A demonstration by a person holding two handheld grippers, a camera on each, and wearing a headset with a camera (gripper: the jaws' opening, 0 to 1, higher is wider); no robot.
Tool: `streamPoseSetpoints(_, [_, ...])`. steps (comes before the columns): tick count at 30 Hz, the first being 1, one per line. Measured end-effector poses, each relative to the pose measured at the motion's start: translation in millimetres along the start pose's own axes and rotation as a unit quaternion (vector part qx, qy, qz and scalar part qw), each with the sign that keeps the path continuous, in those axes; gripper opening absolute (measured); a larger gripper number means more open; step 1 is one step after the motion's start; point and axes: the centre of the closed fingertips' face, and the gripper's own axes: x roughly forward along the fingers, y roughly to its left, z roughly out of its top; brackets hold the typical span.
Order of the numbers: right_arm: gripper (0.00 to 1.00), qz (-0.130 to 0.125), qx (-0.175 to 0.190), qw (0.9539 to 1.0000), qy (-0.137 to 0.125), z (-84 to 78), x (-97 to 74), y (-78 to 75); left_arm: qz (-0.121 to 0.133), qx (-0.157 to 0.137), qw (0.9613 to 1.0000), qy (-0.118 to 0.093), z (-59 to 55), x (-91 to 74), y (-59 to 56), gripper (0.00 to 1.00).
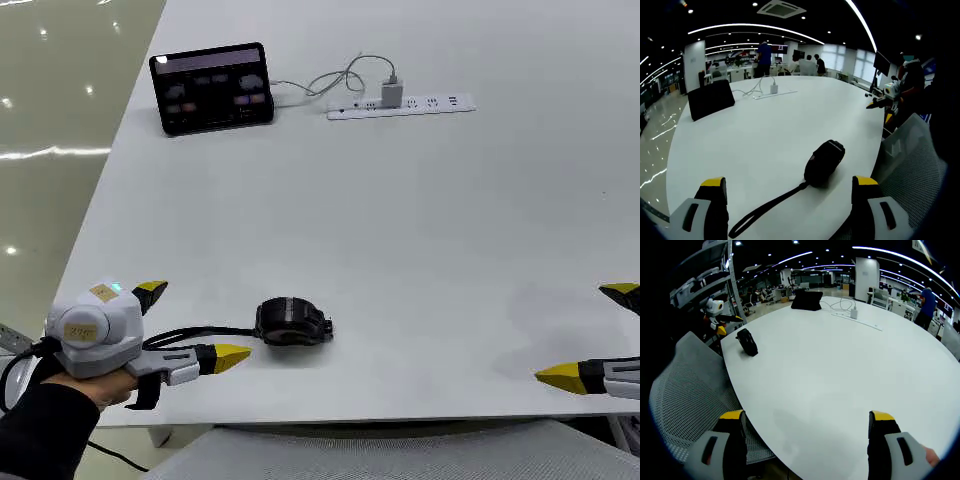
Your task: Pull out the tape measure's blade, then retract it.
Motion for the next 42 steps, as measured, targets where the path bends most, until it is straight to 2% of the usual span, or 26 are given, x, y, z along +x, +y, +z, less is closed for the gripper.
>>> streamPoseSetpoints(14, [0.96,-0.003,0.0,1.0,-0.001,-0.5,-1.9,-1.5,-0.003,0.0,1.0,-0.001,0.9,1.6,-0.3,1.0])
streamPoseSetpoints(17, [0.98,-0.003,-0.003,1.0,-0.004,2.0,-1.1,-1.1,-0.006,0.005,1.0,0.0,1.1,2.9,-1.8,1.0])
streamPoseSetpoints(20, [0.99,-0.002,-0.007,1.0,-0.005,5.7,0.0,-1.0,-0.005,0.015,0.9998,0.012,-0.5,5.0,-1.2,1.0])
streamPoseSetpoints(24, [1.0,0.001,-0.016,0.9998,-0.008,13.0,2.9,-0.5,-0.018,0.037,0.9991,0.007,7.1,7.8,-5.6,1.0])
streamPoseSetpoints(27, [1.0,0.005,-0.02,0.9997,-0.011,19.0,6.2,0.6,-0.034,0.047,0.9982,0.017,10.1,11.7,-8.8,1.0])
streamPoseSetpoints(28, [1.0,0.01,-0.022,0.9996,-0.011,21.0,8.3,1.4,-0.044,0.061,0.9966,0.033,8.0,13.6,-11.0,1.0])
streamPoseSetpoints(30, [1.0,0.009,-0.032,0.9992,-0.024,28.3,10.6,0.9,-0.049,0.085,0.9941,0.046,7.9,16.1,-12.1,0.99])
streamPoseSetpoints(31, [1.0,0.009,-0.03,0.9993,-0.019,28.1,12.6,1.1,-0.062,0.095,0.9922,0.052,8.4,18.3,-16.6,0.97])
streamPoseSetpoints(33, [0.99,0.026,-0.031,0.999,-0.018,30.6,18.6,8.8,-0.075,0.115,0.989,0.054,12.7,23.1,-22.3,0.95])
streamPoseSetpoints(36, [0.97,0.04,-0.043,0.9981,-0.017,35.2,27.6,17.9,-0.102,0.151,0.9807,0.072,12.5,30.6,-31.0,0.9])
streamPoseSetpoints(37, [0.98,0.044,-0.045,0.9979,-0.018,36.8,30.3,20.3,-0.107,0.16,0.9783,0.078,12.2,32.5,-33.4,0.9])
streamPoseSetpoints(38, [0.99,0.051,-0.051,0.9972,-0.023,40.2,34.4,24.4,-0.121,0.17,0.9742,0.086,11.5,35.9,-38.7,0.9])
streamPoseSetpoints(39, [1.0,0.056,-0.057,0.9964,-0.028,42.9,37.1,27.2,-0.123,0.178,0.9723,0.088,12.3,38.6,-39.3,0.9])
streamPoseSetpoints(42, [1.0,0.07,-0.08,0.9939,-0.031,49.6,45.9,35.8,-0.143,0.207,0.9623,0.104,11.6,45.7,-47.3,0.88])
